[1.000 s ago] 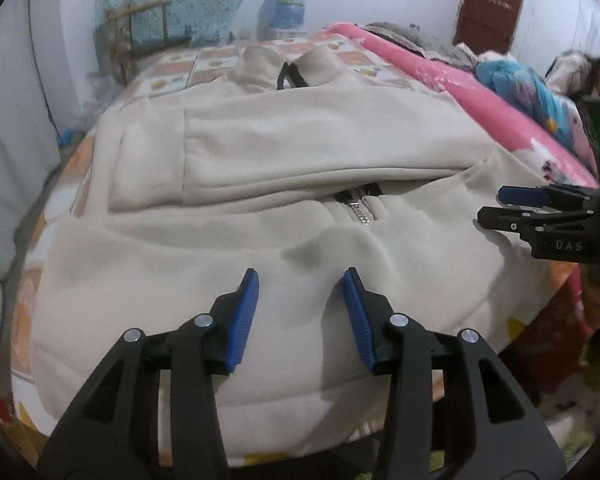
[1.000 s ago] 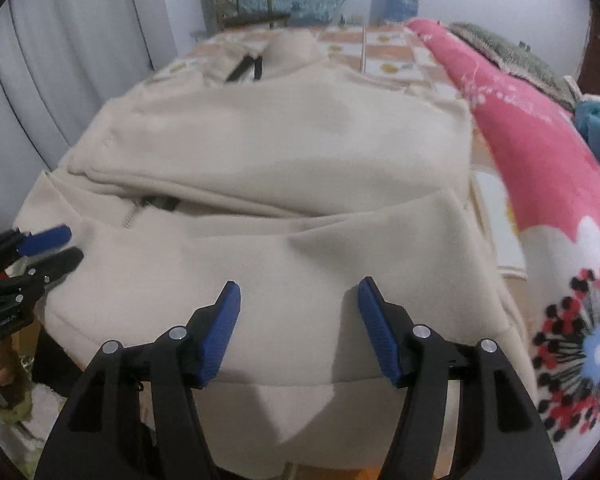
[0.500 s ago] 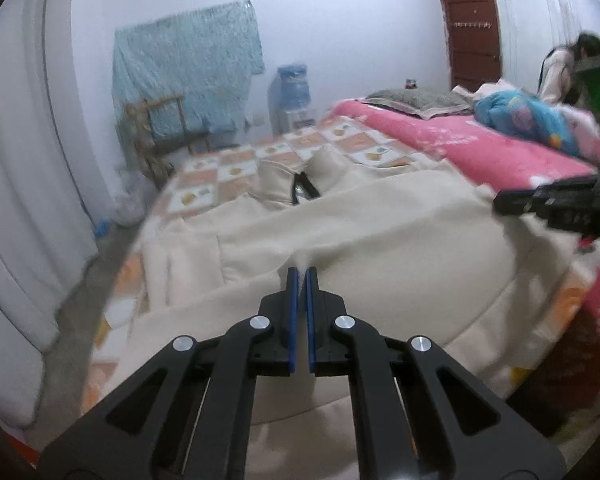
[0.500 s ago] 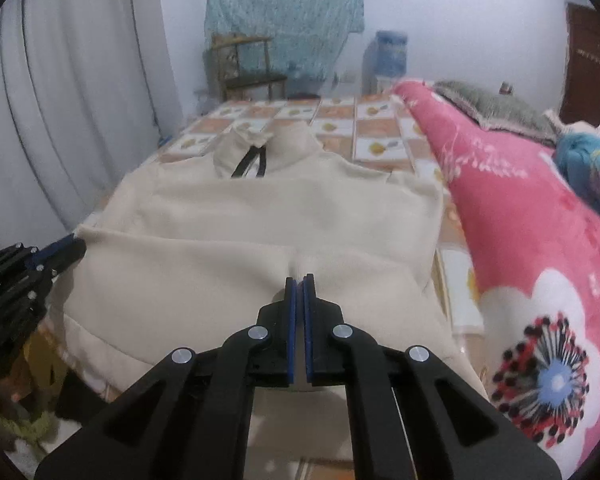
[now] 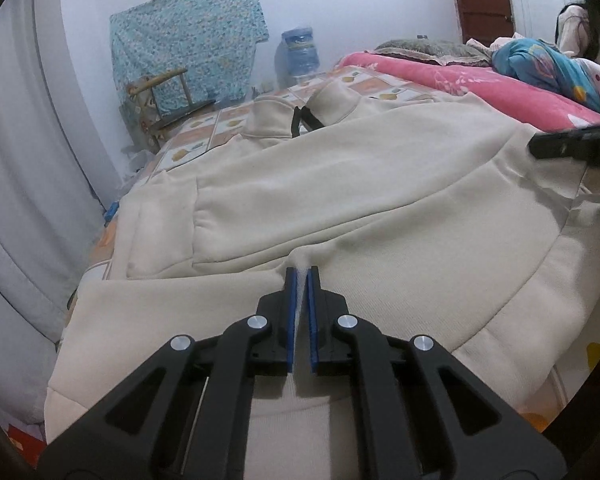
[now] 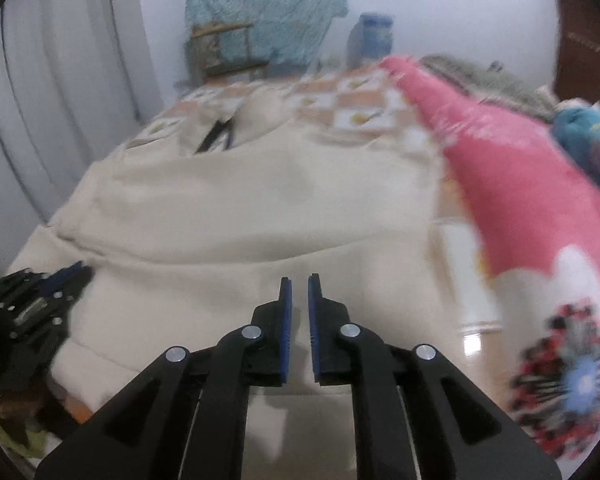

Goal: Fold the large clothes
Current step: 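Open both tools, then pinch the new fold edge with both tools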

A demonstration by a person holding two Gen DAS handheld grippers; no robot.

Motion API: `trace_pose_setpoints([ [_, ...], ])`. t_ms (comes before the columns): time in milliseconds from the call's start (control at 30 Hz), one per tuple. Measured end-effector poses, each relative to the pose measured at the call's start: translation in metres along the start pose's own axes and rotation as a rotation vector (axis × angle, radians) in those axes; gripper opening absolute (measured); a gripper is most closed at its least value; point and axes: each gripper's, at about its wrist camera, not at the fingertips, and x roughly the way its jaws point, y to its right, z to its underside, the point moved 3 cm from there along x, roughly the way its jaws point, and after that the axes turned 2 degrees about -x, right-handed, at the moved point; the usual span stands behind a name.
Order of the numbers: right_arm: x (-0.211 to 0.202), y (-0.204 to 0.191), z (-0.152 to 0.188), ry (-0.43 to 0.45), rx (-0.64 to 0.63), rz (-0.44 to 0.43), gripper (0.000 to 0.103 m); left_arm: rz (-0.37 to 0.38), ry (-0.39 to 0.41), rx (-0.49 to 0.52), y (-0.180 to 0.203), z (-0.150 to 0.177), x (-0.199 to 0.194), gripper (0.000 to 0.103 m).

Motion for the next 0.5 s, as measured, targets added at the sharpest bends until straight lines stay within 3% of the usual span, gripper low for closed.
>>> trace_pose_setpoints([
  [67, 0.005, 0.013, 0.002, -0.031, -0.009, 0.068, 0.009, 0.001, 0.002, -0.001, 0.000, 0.000, 0.000, 0.006],
  [100, 0.016, 0.024, 0.007, -0.071, -0.006, 0.114, 0.004, 0.004, 0.004, -0.004, -0.001, 0.001, -0.001, 0.006],
  [200, 0.023, 0.042, 0.007, -0.086, 0.060, 0.062, 0.001, 0.008, 0.003, -0.001, 0.001, -0.003, 0.004, 0.007],
  [300, 0.002, 0.041, -0.006, -0.042, 0.054, 0.207, 0.002, 0.008, 0.003, -0.001, 0.001, -0.003, 0.004, 0.008],
  [333, -0.004, 0.039, -0.008, -0.028, 0.054, 0.203, 0.002, 0.008, 0.004, -0.002, 0.001, -0.002, 0.003, 0.008],
  [433, -0.018, 0.018, -0.009, 0.002, 0.048, 0.034, 0.003, 0.008, 0.005, -0.011, 0.000, -0.003, 0.003, 0.008],
  [500, -0.016, -0.002, 0.002, -0.017, -0.017, -0.007, 0.006, 0.009, 0.006, -0.018, 0.000, -0.004, 0.003, 0.008],
])
